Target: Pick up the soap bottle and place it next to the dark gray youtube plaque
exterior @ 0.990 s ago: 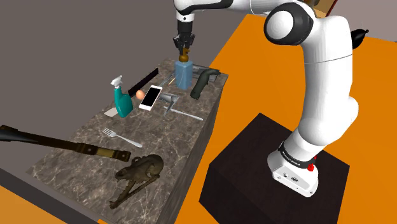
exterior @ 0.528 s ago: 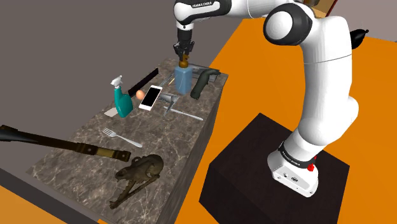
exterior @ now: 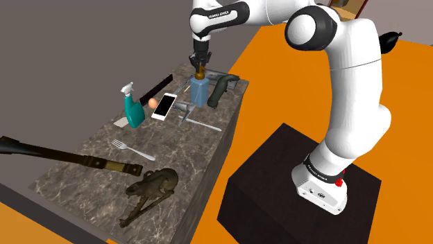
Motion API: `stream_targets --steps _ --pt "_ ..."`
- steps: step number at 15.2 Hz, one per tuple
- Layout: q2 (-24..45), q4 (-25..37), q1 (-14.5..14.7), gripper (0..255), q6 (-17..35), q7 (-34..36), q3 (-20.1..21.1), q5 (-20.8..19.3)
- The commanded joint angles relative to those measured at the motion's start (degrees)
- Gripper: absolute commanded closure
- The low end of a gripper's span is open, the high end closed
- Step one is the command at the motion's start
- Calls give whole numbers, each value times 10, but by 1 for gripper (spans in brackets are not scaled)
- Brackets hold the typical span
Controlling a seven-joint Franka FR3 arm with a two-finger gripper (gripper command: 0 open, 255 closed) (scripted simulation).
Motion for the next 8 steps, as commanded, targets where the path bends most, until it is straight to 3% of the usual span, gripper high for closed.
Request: stream_targets --steps 1,5,6,8 --pt "0 -2 -1 255 3 -1 0 0" --pt "0 -2 -1 255 3 -1 0 0" --pt "0 -2 -1 0 3 -1 0 0" --pt "0 -2 -1 0 3 -1 0 0"
